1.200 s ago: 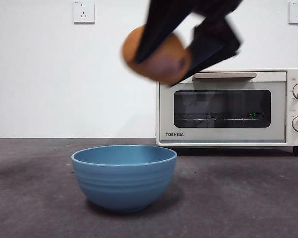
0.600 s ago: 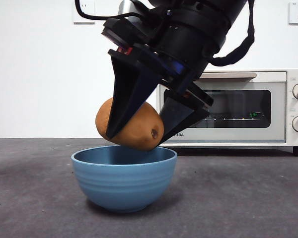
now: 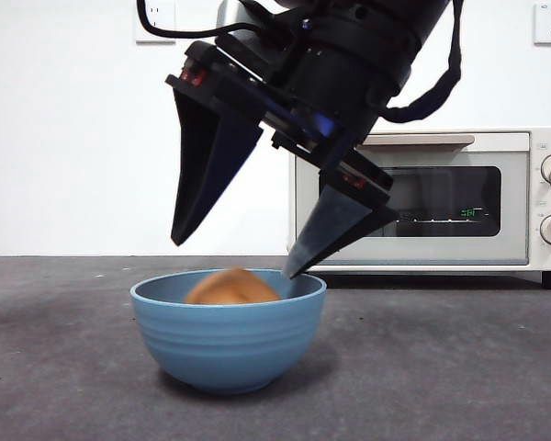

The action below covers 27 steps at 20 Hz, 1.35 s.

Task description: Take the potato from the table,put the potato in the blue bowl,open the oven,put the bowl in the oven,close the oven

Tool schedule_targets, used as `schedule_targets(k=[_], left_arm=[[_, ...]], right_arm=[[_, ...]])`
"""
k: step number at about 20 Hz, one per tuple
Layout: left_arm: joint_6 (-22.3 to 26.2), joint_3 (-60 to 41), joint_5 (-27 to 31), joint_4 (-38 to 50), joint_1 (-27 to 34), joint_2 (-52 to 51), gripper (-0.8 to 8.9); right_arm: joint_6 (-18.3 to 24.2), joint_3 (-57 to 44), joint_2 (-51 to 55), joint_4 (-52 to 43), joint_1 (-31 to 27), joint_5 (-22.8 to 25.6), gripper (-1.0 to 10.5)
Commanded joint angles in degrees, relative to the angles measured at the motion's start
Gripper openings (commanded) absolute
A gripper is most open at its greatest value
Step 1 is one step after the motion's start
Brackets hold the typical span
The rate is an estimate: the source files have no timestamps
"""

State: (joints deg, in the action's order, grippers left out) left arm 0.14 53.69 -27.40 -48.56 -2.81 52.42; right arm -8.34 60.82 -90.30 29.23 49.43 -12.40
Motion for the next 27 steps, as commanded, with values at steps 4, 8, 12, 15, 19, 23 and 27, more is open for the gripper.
schedule_targets(k=[4,8,12,15,19,23,27], left_arm=[[-6.0,0.1,-2.6,6.6,-0.3,1.2,-0.05],[-10.7,2.4,-8.2,14.9,-1.7,6.4,-0.05],[-10.4,11.2,-8.1,15.6,-6.8,16.8,-0.05],[-8.9,20.5,-5.2,16.5,-12.2,26.0,-0.05],[-7.3,37.4,-5.2,14.6,-18.5,40.5,-0.05],[-6.3,55.7,-5.1,10.4,-23.7,54.1,-0.05],[-3.9,69.4,-3.0,10.9,-27.9,64.3,-0.05]], right_arm=[[1.4,4.9,9.4,3.6,-0.3,9.0,4.6],[3.0,5.5,18.8,11.6,-4.7,20.7,0.3],[3.0,5.5,26.7,18.4,-14.6,23.9,0.2],[4.4,5.4,30.9,23.7,-23.5,23.8,0.2],[8.7,5.4,35.6,26.2,-33.5,20.9,-0.1],[10.8,5.4,39.4,28.4,-43.3,16.2,-0.1],[11.6,4.5,43.6,29.3,-52.7,16.0,-0.1]])
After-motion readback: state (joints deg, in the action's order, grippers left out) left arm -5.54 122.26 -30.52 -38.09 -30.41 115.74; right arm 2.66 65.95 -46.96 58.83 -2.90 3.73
